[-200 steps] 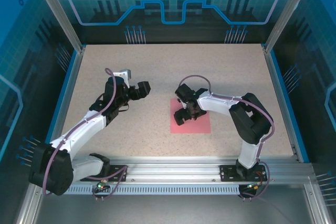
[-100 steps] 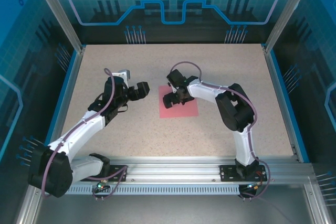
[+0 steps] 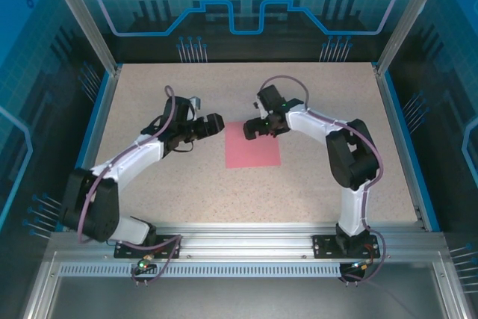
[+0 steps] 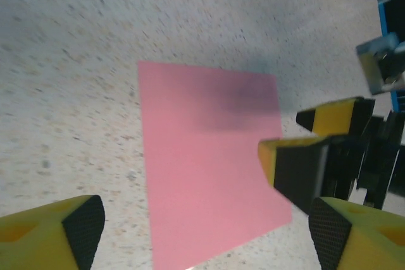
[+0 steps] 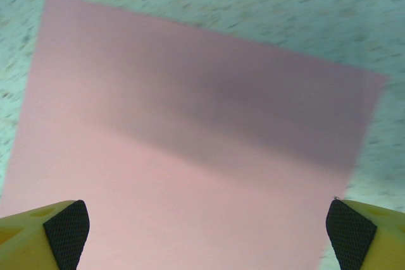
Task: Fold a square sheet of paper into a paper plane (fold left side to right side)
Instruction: Pick up the square sheet of paper from the center of the table.
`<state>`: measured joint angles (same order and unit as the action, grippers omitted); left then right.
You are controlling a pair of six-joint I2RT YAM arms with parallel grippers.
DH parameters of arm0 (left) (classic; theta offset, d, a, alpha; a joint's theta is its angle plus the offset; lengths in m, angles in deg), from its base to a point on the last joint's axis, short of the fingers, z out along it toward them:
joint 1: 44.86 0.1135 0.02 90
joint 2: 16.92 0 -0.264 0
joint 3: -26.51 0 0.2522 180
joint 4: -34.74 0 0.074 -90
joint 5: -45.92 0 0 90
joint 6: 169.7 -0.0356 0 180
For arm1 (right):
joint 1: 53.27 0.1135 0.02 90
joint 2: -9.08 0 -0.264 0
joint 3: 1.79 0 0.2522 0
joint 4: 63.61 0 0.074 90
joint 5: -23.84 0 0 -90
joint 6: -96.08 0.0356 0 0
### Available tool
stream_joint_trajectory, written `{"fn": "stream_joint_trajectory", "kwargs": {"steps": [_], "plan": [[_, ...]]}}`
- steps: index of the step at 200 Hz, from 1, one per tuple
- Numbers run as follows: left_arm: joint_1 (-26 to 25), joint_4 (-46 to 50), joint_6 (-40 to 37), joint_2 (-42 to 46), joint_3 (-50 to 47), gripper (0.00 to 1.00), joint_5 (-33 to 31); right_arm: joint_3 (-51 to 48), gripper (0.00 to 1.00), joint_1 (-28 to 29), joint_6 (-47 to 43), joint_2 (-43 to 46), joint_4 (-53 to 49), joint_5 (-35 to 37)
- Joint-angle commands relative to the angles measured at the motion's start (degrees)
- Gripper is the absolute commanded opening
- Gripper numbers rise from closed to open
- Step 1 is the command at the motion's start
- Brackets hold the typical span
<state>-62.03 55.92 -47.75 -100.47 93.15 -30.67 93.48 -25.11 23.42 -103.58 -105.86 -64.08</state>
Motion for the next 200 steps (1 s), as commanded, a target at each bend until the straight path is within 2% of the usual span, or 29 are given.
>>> {"fn": "stream_joint_trajectory", "kwargs": {"steps": [1,31,73,134,200], "plan": [[-1.44,2.91,1.71,-4.82,3.55,0.8,9.31,2.06,1.0,-2.27,-2.44,-1.68,-0.95,-0.57],[-3.99,3.98,2.29,-10.59,5.75,0.7,11.69,5.65,1.0,-3.55,-3.58,-5.23,-2.17,-0.41],[-5.99,6.18,3.15,-16.44,7.63,0.57,11.71,9.81,1.0,-3.73,-4.38,-9.4,-3.57,-0.09],[-6.85,8.28,3.04,-20.89,8.45,0.48,11.21,11.91,1.0,-3.64,-4.46,-12.74,-5.2,-0.94],[-7.23,9.72,3.05,-24.08,9.25,0.44,10.28,8.49,0.99,-2.16,-3.95,-11.29,-5.44,-2.45]]}}
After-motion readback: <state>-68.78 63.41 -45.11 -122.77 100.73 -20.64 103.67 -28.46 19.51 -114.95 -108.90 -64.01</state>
